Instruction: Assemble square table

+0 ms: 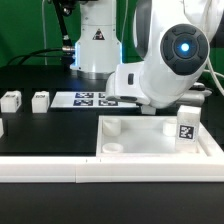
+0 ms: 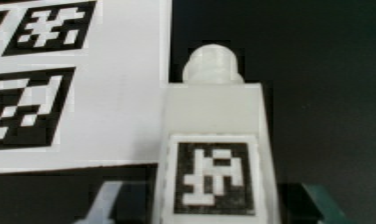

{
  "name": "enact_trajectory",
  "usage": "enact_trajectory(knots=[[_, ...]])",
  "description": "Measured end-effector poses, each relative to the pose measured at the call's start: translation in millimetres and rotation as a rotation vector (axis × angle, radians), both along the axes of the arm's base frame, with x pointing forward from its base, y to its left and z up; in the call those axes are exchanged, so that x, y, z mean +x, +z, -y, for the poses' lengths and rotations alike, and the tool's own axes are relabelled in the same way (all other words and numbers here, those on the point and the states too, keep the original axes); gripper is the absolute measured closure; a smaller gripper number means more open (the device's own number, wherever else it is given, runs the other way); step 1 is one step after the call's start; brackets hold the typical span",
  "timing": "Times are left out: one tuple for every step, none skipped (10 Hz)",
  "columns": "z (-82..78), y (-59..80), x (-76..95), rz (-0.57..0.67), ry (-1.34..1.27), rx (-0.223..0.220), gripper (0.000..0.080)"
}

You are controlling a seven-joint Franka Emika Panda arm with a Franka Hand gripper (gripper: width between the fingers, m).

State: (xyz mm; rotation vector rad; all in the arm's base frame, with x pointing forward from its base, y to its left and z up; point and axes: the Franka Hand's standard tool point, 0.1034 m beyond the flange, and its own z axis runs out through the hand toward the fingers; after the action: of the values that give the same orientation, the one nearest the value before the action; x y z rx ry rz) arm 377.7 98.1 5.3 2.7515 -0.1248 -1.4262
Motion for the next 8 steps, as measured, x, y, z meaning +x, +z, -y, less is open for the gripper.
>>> enact_trajectory(knots=[[0.2, 0.0, 0.1, 0.000, 0.000, 0.000, 0.0509], [0.4, 0.0, 0.1, 0.000, -0.001, 0.000, 0.0509], [0.7, 0.0, 0.2, 0.000, -0.002, 0.000, 0.0509], [0.9, 0.0, 0.3, 0.000, -0.002, 0.000, 0.0508], [4.7, 5.4, 4.8, -0.002, 0.009, 0.023, 0.0508], [17.5, 32.1, 27.6, 0.035, 0.015, 0.063, 0.0508], [32.8, 59.5, 42.2, 0.093, 0.014, 0.086, 0.0508], [50.4, 81.8, 46.2, 0.143, 0.015, 0.095, 0.0508]])
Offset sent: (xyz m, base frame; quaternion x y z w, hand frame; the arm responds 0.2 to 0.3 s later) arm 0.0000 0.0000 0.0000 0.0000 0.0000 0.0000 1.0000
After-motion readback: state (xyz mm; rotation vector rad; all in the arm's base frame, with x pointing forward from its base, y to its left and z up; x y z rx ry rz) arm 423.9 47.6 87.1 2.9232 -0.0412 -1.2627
